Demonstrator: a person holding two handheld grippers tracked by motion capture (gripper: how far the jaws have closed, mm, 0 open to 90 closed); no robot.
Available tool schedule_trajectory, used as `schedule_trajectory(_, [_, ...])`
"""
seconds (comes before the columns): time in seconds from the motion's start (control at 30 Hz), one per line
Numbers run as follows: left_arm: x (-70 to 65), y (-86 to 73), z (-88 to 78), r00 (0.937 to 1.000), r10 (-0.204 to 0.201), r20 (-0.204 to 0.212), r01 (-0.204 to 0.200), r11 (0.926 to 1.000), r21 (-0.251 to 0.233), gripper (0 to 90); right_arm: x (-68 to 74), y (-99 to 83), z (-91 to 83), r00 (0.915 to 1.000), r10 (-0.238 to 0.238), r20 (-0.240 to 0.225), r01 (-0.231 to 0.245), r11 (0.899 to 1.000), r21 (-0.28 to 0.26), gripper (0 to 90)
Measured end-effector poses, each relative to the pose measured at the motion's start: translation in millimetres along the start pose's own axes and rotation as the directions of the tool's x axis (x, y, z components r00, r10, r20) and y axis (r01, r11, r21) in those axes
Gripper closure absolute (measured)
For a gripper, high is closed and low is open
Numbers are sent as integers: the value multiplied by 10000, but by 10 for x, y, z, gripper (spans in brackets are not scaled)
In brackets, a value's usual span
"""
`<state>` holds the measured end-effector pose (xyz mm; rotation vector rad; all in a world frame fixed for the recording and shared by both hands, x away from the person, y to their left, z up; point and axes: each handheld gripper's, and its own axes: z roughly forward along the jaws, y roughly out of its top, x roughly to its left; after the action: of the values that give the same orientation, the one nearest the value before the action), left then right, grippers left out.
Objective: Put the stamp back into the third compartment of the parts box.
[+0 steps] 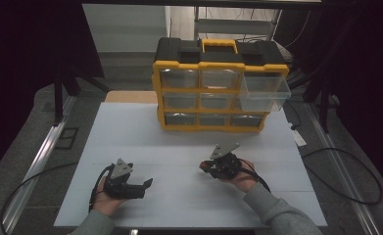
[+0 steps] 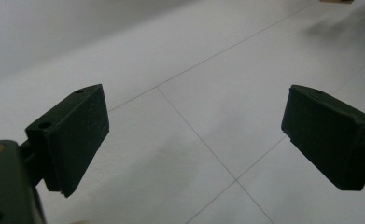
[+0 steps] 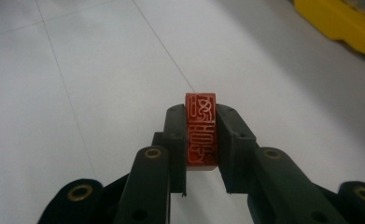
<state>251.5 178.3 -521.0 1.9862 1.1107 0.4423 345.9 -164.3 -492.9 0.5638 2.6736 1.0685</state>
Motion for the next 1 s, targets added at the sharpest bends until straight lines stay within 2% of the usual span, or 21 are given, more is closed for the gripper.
schedule_trajectory(0.53, [1,2,6,10000,31,5,-31,10000,32,82,-29,52,-177,9998,167,137,-158,9978,-645,744])
schedule_trajectory(1.0, [4,1,6,10000,30,2,-30,10000,27,83,-58,125,-361,9987,280,430,-221,9912,-1303,745])
